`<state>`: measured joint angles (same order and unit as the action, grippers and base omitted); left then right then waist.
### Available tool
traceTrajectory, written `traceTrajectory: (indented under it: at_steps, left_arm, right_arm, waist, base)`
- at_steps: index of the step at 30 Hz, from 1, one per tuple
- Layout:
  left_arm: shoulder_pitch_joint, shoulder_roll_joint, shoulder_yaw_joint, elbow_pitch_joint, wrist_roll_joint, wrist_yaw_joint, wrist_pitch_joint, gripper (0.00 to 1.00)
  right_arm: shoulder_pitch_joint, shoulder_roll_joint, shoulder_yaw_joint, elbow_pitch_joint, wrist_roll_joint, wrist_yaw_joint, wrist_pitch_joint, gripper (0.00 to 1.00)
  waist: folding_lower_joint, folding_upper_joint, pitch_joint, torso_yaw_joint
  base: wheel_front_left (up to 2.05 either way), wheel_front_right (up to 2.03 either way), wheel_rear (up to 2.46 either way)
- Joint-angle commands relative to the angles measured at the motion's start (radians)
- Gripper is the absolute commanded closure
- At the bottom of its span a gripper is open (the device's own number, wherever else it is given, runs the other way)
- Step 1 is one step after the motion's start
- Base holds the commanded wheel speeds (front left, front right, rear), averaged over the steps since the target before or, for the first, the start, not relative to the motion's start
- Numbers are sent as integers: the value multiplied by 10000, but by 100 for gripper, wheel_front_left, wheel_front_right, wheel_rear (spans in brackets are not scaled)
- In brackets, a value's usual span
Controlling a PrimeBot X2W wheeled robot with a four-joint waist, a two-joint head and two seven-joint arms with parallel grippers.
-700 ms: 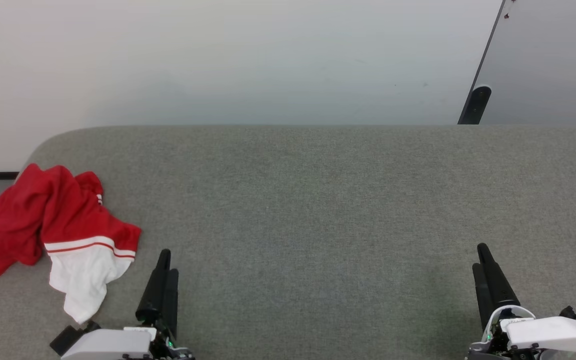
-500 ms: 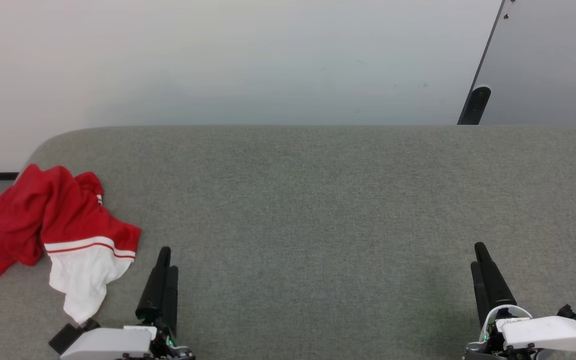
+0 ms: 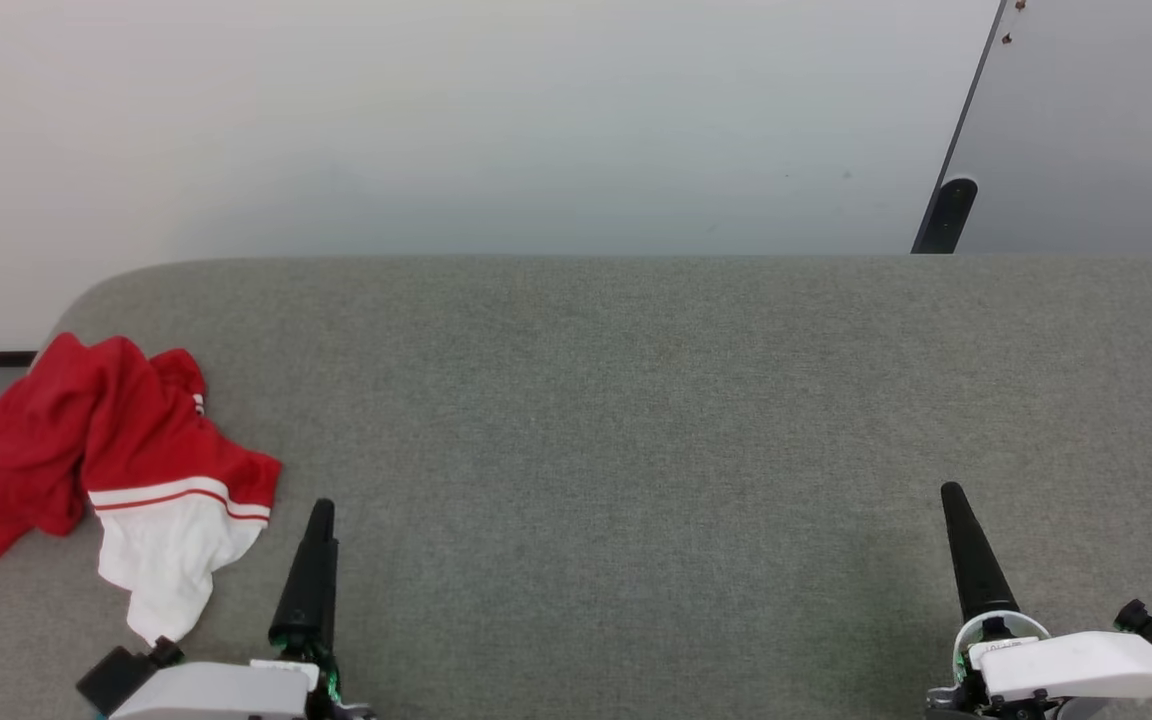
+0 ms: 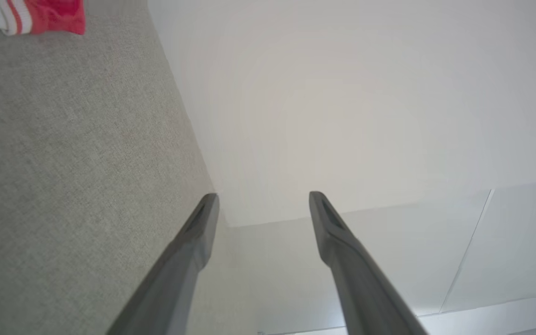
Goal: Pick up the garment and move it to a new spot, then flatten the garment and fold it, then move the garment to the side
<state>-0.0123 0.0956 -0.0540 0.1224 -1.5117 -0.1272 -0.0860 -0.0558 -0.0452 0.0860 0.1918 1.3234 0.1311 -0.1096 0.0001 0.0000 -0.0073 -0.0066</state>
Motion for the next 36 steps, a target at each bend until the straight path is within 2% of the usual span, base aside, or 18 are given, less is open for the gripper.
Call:
traceTrajectory:
  at_steps: [1,6,10,16,17,18,23,36]
  left_arm:
    - [-41,172,-78,-35,413,-30,-145,0]
    - [-57,398,-253,198,1809,42,-429,0]
    - [-153,541,-301,323,3329,212,-584,0]
    - [-97,309,-64,185,5651,361,-745,0]
    - [-97,309,-64,185,5651,361,-745,0]
    - [-64,245,-10,156,6382,371,-799,0]
    - [-24,144,93,40,8142,413,-919,0]
    - [165,-152,346,-313,10899,387,-1192,0]
  right_arm:
    - [-21,-45,-9,-98,-466,-2,-106,0]
    - [21,-47,-93,-99,-1741,-2,-252,0]
    - [45,-48,-240,-111,-2862,-3,-364,0]
    - [132,-50,-428,-243,-5054,-3,-514,0]
    - [132,-50,-428,-243,-5054,-3,-514,0]
    - [169,-51,-448,-309,-5763,-3,-572,0]
    - [216,-53,-440,-474,-7313,-4,-702,0]
    - [301,-58,-541,-369,-9335,-4,-967,0]
  waist:
    - [-1,0,-15,-6]
    - [-1,0,-49,-19]
    - [-1,0,-73,-22]
    - [-1,0,-100,-19]
    - [-1,0,-100,-19]
    - [-1,0,-106,-16]
    - [-1,0,-115,-8]
    - [-1,0,-157,-12]
  base:
    - [0,0,0]
    - [0,0,0]
    - [0,0,0]
    - [0,0,0]
    - [0,0,0]
    - [0,0,0]
    - [0,0,0]
    - [0,0,0]
